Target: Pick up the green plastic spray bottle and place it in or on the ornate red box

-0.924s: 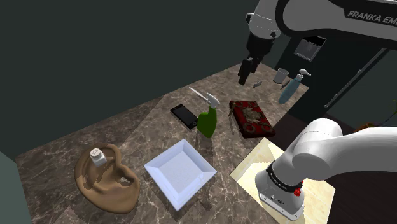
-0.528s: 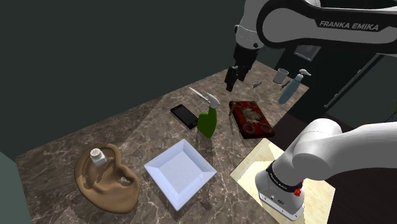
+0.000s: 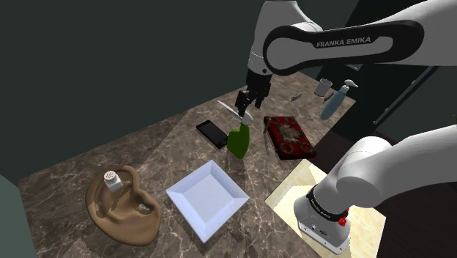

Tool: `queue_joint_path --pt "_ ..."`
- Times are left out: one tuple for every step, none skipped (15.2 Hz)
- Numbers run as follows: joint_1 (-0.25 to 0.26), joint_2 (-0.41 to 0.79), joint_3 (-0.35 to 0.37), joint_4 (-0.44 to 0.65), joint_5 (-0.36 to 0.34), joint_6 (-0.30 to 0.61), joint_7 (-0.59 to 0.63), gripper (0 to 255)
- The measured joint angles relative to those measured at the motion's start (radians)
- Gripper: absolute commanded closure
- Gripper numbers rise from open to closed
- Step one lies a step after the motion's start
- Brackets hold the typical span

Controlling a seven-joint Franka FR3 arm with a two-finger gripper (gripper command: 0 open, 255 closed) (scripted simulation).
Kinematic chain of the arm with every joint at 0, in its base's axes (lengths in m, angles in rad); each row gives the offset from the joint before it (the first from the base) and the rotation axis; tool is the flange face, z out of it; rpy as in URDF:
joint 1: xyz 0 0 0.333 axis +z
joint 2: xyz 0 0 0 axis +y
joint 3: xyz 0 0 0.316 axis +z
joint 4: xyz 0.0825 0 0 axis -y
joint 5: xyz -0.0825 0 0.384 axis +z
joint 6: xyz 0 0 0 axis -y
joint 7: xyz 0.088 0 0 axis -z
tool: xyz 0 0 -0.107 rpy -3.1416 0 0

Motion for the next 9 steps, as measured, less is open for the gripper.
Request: queue_joint_path --pt "0.002 0.006 0.003 -0.008 0.003 0.014 0.005 0" --pt "0.002 0.012 0.004 -0.018 0.005 0.031 0.006 0" --pt "0.002 0.018 0.005 -0.028 0.006 0.046 0.006 0" --pt "0.002 0.022 0.006 -0.040 0.006 0.062 0.007 0" --pt "0.003 0.028 0.006 -0.050 0.007 0.077 0.007 0" --pt "0.003 0.033 0.008 -0.058 0.008 0.091 0.008 0" --pt "0.003 0.035 0.008 -0.061 0.008 0.096 0.008 0" --pt "0.003 0.035 0.008 -0.063 0.008 0.098 0.008 0" --pt "0.003 0.036 0.009 -0.063 0.008 0.100 0.008 0"
